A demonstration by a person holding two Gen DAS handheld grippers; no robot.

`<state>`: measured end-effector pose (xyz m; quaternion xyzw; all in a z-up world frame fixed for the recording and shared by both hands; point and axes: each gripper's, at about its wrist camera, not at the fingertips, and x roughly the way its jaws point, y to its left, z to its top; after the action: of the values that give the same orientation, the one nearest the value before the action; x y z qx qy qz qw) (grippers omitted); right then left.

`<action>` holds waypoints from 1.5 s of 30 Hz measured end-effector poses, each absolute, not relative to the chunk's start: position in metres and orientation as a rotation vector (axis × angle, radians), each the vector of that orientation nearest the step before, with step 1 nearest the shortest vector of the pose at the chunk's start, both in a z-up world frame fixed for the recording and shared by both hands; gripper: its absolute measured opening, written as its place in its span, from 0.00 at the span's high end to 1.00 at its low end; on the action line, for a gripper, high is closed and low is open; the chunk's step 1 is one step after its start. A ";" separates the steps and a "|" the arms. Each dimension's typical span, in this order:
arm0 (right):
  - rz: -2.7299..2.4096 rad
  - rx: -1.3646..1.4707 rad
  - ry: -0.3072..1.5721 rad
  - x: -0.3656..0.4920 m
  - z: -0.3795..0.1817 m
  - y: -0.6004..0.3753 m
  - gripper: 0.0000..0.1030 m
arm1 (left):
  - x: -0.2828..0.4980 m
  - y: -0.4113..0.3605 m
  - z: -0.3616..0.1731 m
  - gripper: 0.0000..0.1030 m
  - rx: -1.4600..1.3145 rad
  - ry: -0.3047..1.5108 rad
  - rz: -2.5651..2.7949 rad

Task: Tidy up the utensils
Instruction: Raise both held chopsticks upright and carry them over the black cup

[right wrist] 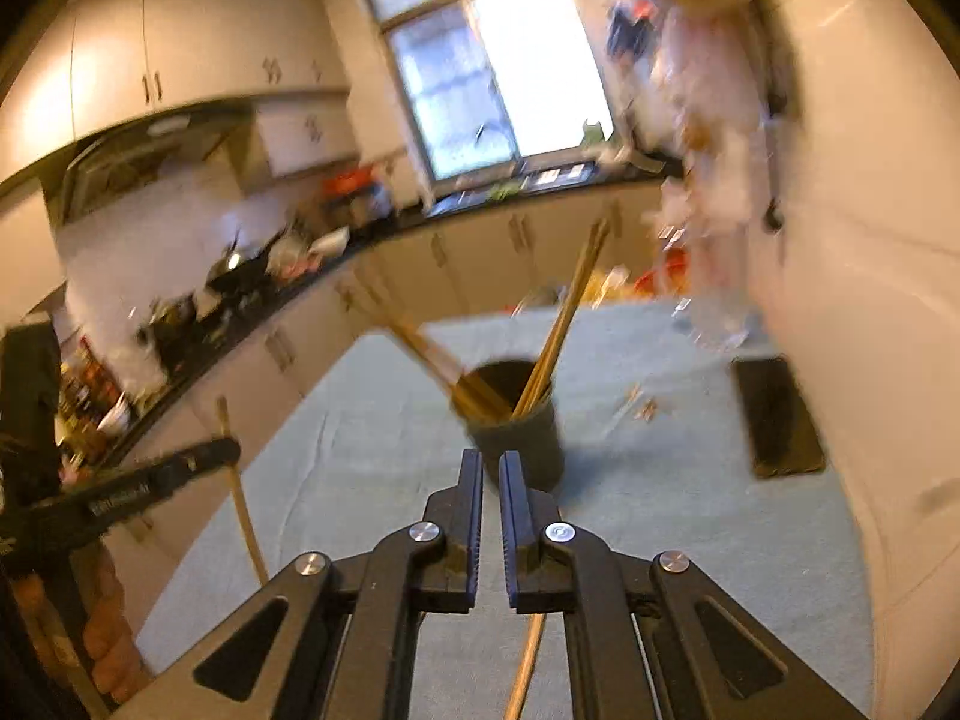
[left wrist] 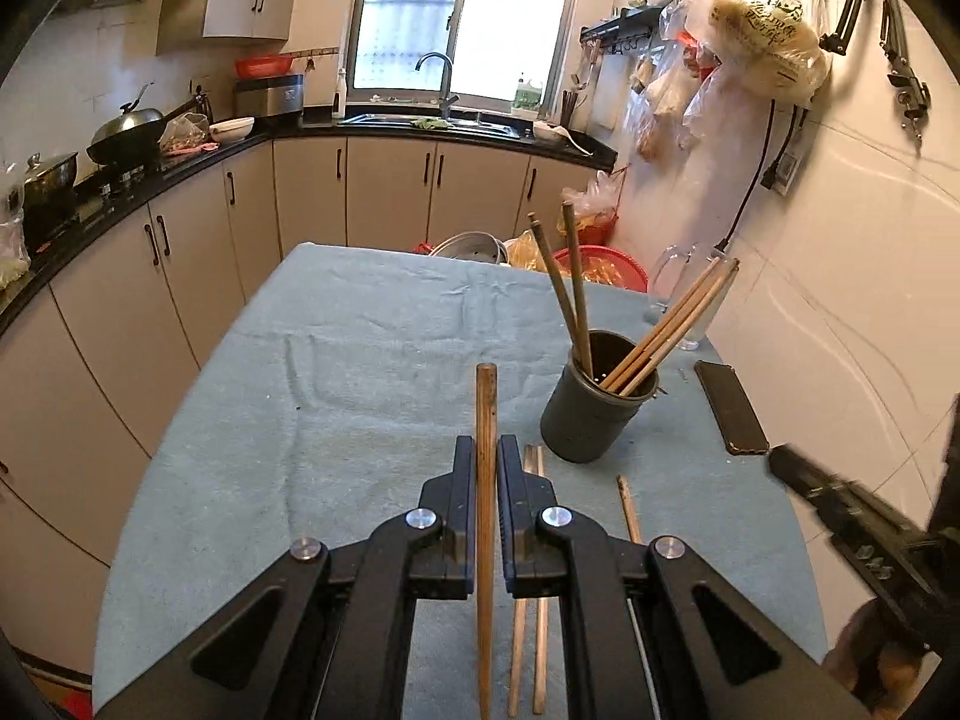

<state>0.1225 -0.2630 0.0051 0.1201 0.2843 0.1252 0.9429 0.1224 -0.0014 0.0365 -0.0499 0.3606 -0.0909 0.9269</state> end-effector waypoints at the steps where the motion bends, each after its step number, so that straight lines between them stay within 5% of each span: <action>1: 0.263 0.253 0.602 0.128 0.000 -0.263 0.91 | 0.124 -0.002 0.036 0.94 -0.096 0.737 -0.187; 4: 0.272 0.242 0.713 0.155 -0.020 -0.259 0.85 | 0.127 -0.004 0.031 0.94 -0.091 0.755 -0.180; 7: 0.285 0.273 0.846 0.188 -0.053 -0.260 0.68 | 0.128 -0.005 0.028 0.94 -0.096 0.757 -0.175; 14: 0.214 0.225 1.106 0.248 -0.119 -0.247 0.71 | 0.128 -0.005 0.026 0.94 -0.092 0.764 -0.167; 20: 0.122 0.032 1.108 0.252 -0.116 -0.220 0.82 | 0.130 -0.007 0.023 0.94 -0.087 0.777 -0.173; 24: 0.150 0.036 1.082 0.243 -0.113 -0.215 0.92 | 0.127 -0.005 0.024 0.94 -0.101 0.771 -0.183; 35: 0.192 0.203 0.585 0.150 0.001 -0.253 0.92 | 0.112 -0.005 0.048 0.94 -0.128 0.701 -0.206; 45: 0.201 0.249 0.448 0.129 0.046 -0.273 0.92 | 0.110 -0.015 0.074 0.94 -0.105 0.644 -0.227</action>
<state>0.1288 -0.2731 0.0463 0.1230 0.2211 0.0994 0.9623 0.1101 -0.0154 0.0744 -0.0513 0.3158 -0.1112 0.9409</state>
